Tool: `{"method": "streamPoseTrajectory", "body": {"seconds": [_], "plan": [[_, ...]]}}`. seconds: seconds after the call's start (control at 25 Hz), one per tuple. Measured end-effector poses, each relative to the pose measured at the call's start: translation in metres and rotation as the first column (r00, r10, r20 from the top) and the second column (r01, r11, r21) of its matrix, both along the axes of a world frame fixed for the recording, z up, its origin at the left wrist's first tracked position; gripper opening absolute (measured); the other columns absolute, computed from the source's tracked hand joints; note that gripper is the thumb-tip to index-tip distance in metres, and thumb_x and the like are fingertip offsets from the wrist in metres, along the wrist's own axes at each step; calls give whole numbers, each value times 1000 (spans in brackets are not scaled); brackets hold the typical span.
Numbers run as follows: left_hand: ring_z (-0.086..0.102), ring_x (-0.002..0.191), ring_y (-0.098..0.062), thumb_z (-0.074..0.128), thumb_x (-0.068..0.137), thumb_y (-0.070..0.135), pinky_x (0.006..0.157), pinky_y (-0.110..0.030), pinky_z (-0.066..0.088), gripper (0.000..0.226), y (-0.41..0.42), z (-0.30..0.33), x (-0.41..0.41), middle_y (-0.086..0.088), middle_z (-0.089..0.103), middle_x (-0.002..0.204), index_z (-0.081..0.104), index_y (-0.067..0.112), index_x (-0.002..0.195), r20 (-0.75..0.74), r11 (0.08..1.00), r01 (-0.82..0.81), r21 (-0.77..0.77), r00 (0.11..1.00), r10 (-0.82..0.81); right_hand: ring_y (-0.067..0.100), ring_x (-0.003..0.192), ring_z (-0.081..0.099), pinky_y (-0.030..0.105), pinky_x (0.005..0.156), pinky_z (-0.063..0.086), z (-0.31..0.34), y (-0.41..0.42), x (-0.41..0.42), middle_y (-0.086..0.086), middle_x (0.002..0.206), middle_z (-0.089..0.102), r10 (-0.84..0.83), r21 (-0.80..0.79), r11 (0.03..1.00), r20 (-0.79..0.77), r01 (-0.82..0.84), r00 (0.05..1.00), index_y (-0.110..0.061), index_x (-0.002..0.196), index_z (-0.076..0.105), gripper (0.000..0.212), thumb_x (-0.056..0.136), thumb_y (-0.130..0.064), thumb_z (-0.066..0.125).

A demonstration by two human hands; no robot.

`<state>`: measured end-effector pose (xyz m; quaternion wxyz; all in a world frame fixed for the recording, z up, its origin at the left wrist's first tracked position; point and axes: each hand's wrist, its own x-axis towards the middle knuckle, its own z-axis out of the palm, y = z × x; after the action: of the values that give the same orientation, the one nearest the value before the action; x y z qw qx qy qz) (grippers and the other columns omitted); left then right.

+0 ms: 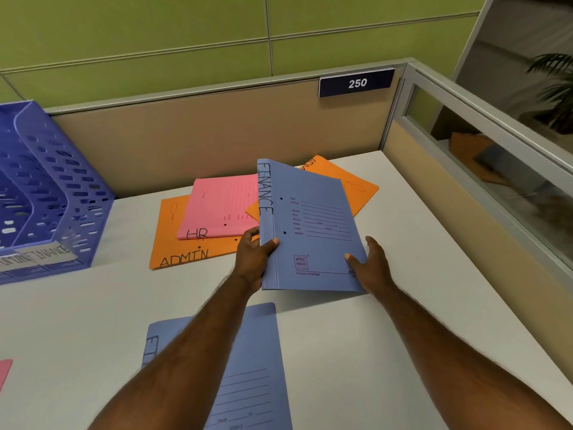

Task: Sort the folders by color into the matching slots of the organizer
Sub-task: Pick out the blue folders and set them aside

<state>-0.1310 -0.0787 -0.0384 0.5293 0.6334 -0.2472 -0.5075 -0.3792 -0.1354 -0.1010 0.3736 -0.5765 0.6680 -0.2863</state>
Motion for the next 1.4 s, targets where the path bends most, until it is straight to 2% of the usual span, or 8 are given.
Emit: {"method": "streamPoseTrajectory", "body": {"seconds": [0.12,0.24,0.4,0.52,0.64,0.8,1.04,1.4], "plan": [[71,88,-31,68,87,11,69,-43,61,41,25,11,12,-15,66,116,48,19,122,-24,998,32,-60,999,-34,33,124,52,37,97,44,16,5,4,15,138,51,-23,-36,999,64,25,998,-7,143,37,66,88,-29,67],[72,88,-30,67,88,11,67,-41,62,41,59,23,34,-13,67,115,48,20,122,-36,992,44,-117,998,-49,29,106,62,32,82,48,39,18,17,14,125,60,-35,-6,999,220,38,975,-9,138,42,61,87,-30,68],[70,98,-33,65,89,12,76,-44,61,48,115,33,71,-12,65,120,42,19,131,-27,987,56,-153,998,-61,24,88,70,32,71,57,66,53,44,13,112,70,24,15,999,429,-33,903,-15,112,60,31,83,-15,72],[72,97,-28,63,91,14,77,-43,61,45,160,31,93,-7,65,121,43,24,130,13,980,84,-182,996,-83,18,82,72,27,64,58,74,93,65,7,105,72,45,22,998,488,-64,872,-21,105,64,27,82,-12,73],[71,97,-24,67,89,18,75,-38,62,43,211,26,112,0,64,121,47,28,126,80,978,79,-191,995,-65,15,80,72,26,63,57,73,143,86,5,102,73,60,29,996,496,-85,867,-22,103,64,25,82,-10,73],[67,98,-17,74,83,25,72,-27,60,43,281,7,128,9,62,113,52,27,121,244,986,55,-157,970,-15,23,87,71,34,71,58,60,210,103,8,105,71,60,57,994,452,-96,890,-13,109,63,29,82,-9,73],[70,89,-14,76,81,34,61,-18,57,33,365,-20,135,18,65,106,56,37,107,364,987,129,-92,927,-88,26,93,70,40,80,59,32,289,108,9,112,70,58,119,986,392,-113,918,-10,119,60,37,84,-10,72],[68,93,-13,78,79,29,66,-18,56,44,409,-42,121,0,67,110,61,15,116,446,981,194,10,877,-178,30,101,65,45,89,55,17,341,92,14,121,64,54,151,985,217,-88,975,-9,126,52,43,86,-13,69]]}}
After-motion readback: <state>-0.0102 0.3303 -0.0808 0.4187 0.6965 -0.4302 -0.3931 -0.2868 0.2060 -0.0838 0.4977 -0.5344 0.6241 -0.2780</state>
